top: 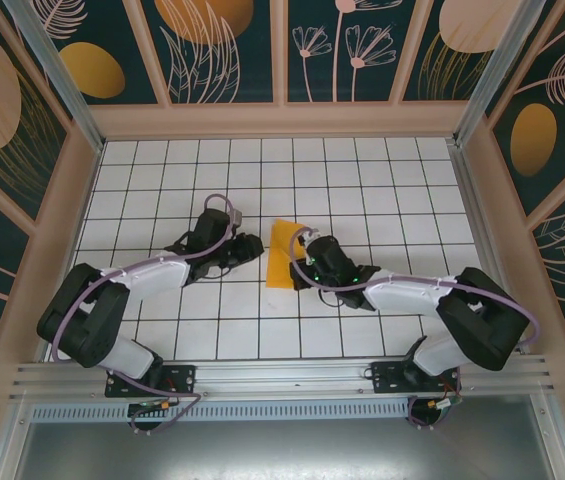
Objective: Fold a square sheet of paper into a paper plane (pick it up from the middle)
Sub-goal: Fold the triangle a second time at the center of the table.
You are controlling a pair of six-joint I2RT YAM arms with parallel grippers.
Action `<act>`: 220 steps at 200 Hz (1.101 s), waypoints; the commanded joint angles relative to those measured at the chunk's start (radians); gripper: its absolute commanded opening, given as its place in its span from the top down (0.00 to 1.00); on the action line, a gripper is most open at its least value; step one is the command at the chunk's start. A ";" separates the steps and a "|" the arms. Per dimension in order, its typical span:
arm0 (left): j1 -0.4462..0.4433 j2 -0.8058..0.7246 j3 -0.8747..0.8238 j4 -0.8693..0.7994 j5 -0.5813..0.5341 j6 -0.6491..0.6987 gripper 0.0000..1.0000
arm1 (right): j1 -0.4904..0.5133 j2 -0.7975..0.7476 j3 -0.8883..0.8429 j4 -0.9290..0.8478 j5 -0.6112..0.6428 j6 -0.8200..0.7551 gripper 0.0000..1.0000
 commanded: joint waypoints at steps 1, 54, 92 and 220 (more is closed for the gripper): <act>-0.012 0.013 -0.019 0.088 0.078 -0.032 0.74 | -0.047 -0.036 -0.034 0.101 -0.184 0.036 1.00; -0.070 0.100 0.024 0.099 0.101 -0.032 0.76 | -0.121 -0.009 -0.050 0.099 -0.278 0.040 1.00; -0.089 0.155 0.054 0.099 0.100 -0.029 0.79 | -0.133 0.007 -0.061 0.109 -0.283 0.056 1.00; -0.108 0.272 0.037 0.074 0.048 -0.004 0.87 | -0.187 0.080 -0.005 0.001 -0.276 0.023 1.00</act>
